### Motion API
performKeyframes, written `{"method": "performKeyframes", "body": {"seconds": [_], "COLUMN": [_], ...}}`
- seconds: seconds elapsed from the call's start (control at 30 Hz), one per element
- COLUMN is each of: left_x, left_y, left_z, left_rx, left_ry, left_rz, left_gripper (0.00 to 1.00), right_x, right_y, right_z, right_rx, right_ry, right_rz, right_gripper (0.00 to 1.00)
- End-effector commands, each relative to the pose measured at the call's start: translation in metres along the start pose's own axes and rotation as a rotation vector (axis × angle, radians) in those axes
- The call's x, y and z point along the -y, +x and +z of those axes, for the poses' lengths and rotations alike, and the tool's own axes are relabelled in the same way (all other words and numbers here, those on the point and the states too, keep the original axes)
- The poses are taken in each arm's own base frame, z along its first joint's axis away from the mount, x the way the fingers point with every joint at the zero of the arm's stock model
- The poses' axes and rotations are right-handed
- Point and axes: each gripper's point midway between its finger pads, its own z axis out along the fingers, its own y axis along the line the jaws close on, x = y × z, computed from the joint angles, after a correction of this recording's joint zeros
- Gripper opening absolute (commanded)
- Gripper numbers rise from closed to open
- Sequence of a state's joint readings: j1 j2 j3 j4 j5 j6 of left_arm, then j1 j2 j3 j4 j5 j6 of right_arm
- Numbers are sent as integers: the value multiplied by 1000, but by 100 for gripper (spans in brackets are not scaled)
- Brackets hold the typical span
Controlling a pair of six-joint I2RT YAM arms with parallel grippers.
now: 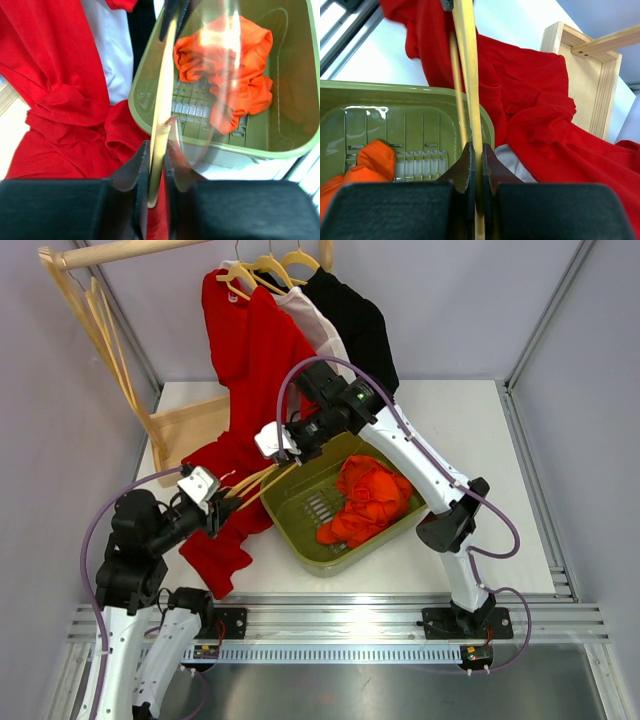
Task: Remove the t-shirt from the hanger
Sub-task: Remove the tshirt from the hanger
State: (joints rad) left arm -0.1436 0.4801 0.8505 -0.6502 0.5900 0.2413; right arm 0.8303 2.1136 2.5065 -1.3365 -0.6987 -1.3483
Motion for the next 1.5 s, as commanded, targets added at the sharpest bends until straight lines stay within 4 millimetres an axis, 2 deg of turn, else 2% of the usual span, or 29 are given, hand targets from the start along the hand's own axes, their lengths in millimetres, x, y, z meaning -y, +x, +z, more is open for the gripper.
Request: {"method": "performKeyframes", "body": {"seconds": [0.0,0.07,0.1,0.13,0.2,0.23,0.33,0.47,0.73,0.87,1.0,1.03,1.1,1.17,1.23,1.27,1.33,1.37,1.4,1.43,1.47], "left_x": [-4,-5,-6,-6,-7,-10,-22,-33,-49,-56,-56,-50,-46,-43,-50,-54,-64,-66,-68,-70,-72], "left_y": [-14,-15,-12,-9,-5,-4,0,3,16,22,20,18,16,18,19,20,23,23,28,23,24], "left_z": [0,-1,0,2,3,5,7,8,13,14,17,20,27,36,41,43,48,49,50,49,48], "left_rx": [56,59,51,36,19,13,-11,-36,-83,-102,-82,-69,-47,-48,-43,-45,-60,-69,-96,-95,-100], "left_ry": [-21,-30,-30,-26,-29,-40,-98,-149,-217,-254,-255,-222,-185,-150,-175,-192,-228,-234,-241,-248,-263], "left_rz": [22,27,25,17,6,-2,-16,-23,-53,-74,-99,-114,-130,-171,-198,-207,-218,-222,-238,-237,-244], "left_gripper": [29,37,38,38,34,26,19,19,17,16,58,78,99,99,99,98,88,72,60,48,22], "right_x": [16,16,11,11,8,6,0,-5,-1,1,-1,-2,-1,0,1,2,4,5,6,7,11], "right_y": [-19,-15,-17,-15,-14,-18,-17,-13,4,3,3,5,1,-5,-7,-10,-10,-9,-10,-9,-4], "right_z": [-48,-65,-68,-80,-87,-95,-109,-129,-182,-198,-196,-194,-192,-190,-190,-191,-191,-192,-193,-194,-195], "right_rx": [30,44,68,70,80,82,68,47,24,59,79,86,116,152,174,185,189,183,178,173,154], "right_ry": [119,136,118,136,136,148,163,193,319,361,356,350,345,338,336,339,344,352,358,365,379], "right_rz": [-31,-26,-15,-15,-9,-20,-25,-15,45,78,92,105,107,113,131,126,135,132,131,143,147], "right_gripper": [0,0,0,0,0,0,0,0,0,0,0,0,0,0,0,0,0,0,0,0,0]}}
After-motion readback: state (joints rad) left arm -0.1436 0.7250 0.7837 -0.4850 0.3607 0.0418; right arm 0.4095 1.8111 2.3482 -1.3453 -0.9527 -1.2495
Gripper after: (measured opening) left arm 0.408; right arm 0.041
